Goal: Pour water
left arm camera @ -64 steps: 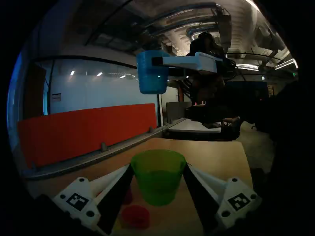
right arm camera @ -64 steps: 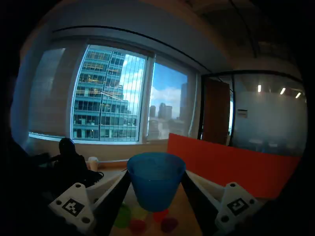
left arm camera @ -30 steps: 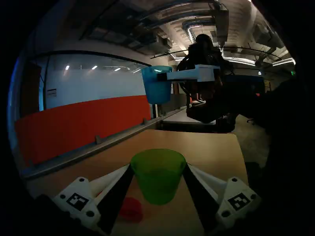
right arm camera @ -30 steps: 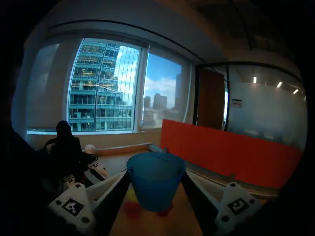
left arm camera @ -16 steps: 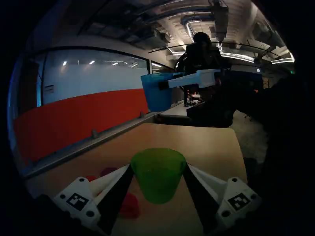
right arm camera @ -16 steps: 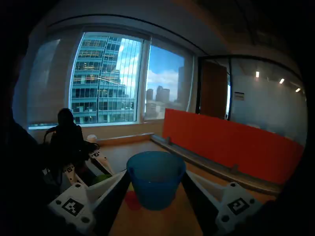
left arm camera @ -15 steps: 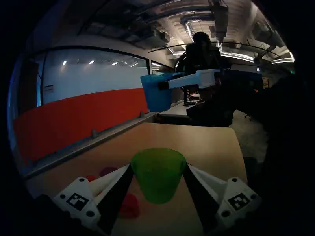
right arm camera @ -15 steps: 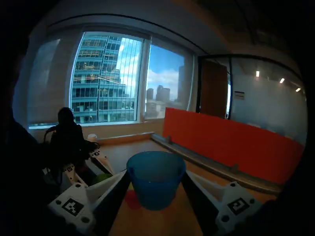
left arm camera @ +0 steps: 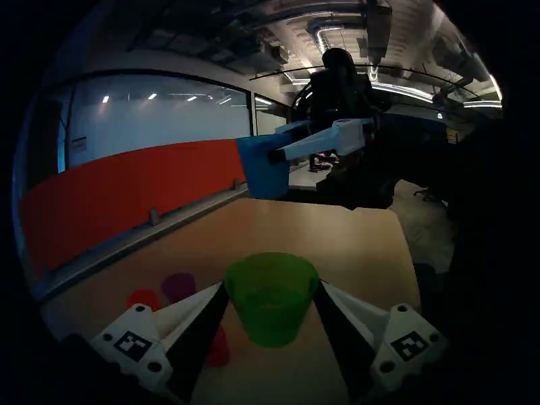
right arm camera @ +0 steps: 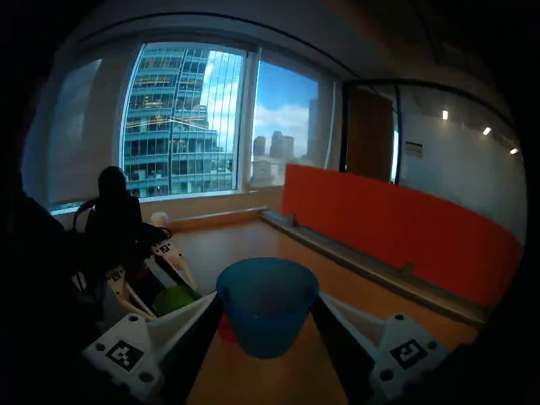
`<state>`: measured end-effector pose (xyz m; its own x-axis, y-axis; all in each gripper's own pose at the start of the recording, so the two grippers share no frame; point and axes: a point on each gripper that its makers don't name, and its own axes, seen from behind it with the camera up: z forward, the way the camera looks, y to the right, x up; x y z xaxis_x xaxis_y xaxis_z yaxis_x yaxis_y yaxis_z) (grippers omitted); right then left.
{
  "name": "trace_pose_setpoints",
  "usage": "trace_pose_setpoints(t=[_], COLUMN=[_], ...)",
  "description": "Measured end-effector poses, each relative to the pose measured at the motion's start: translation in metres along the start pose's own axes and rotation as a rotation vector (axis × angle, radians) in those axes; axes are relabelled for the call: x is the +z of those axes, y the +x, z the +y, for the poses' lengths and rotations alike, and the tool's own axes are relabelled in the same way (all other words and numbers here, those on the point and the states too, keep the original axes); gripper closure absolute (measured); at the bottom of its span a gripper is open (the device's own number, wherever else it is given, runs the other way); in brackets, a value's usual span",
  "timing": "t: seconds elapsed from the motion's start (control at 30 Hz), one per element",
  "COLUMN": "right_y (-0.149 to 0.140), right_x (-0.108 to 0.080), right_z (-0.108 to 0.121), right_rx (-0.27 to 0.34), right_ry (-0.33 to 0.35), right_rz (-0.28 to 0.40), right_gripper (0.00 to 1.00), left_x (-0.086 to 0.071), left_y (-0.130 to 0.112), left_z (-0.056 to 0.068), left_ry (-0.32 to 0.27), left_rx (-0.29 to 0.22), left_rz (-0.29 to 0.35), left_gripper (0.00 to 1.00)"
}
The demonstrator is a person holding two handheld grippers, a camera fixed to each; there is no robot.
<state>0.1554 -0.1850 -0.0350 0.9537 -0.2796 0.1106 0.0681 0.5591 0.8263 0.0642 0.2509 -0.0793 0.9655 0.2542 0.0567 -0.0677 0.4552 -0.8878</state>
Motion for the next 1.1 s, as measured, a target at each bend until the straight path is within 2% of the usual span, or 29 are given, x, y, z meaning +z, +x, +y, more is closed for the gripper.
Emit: trace_pose_setpoints(t=[0.47,1.1], right_y=[-0.036,-0.081], right_x=[0.012,0.025], right_z=[-0.004,-0.003], right_rx=[0.003,0.024], right_ry=[0.020,0.037], right_rz=[-0.072,-0.141], right_gripper=[0.09,0.09], left_x=[0.008,0.027], left_y=[-0.023,-0.068], left_z=[0.008,0.014], left_ry=[-0.033,-0.077], left_rx=[0.001,-0.010], left_rz=[-0.055,-0.148], left_gripper=[0.13,0.13])
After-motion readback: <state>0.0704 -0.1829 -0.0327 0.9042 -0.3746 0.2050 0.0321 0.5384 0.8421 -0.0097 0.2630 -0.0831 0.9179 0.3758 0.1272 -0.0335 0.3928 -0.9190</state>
